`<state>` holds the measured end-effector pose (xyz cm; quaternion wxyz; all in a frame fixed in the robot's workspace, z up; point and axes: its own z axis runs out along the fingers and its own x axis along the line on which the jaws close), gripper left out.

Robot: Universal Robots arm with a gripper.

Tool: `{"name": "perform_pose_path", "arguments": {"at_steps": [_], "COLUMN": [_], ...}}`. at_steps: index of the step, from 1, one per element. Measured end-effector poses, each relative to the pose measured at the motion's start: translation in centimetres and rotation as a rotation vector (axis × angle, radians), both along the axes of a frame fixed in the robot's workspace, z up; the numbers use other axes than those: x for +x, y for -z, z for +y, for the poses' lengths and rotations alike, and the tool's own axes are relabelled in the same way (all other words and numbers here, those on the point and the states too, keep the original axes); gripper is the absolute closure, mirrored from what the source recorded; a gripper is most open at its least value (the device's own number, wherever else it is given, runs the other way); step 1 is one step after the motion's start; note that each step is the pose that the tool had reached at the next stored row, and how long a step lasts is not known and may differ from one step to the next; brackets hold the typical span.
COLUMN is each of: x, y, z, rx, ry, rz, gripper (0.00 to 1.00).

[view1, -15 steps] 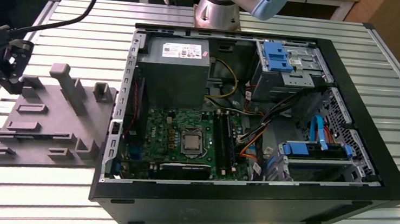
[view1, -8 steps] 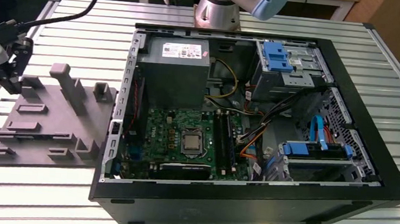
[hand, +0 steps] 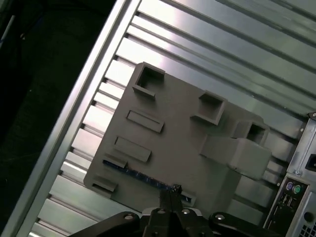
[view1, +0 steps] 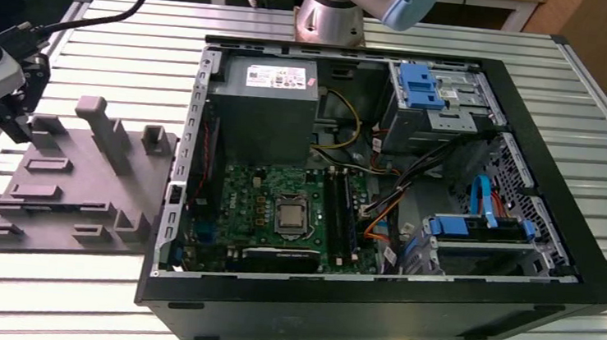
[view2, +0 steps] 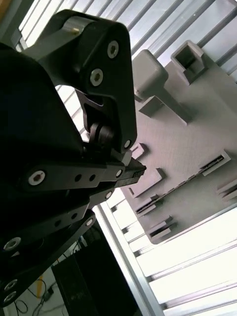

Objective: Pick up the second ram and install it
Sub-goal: 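Pick up the second ram and move it above second insertion slot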

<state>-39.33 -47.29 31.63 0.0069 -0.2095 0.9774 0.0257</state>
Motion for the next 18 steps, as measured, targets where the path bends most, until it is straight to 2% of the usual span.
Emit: {"name": "perform_pose_path", "arguments": {"at_steps": [18], "x": [0.0], "y": [0.02], "z": [0.0], "rx": [0.0], "ry": [-0.294], "rz": [0.0], "gripper": [0.89]}}
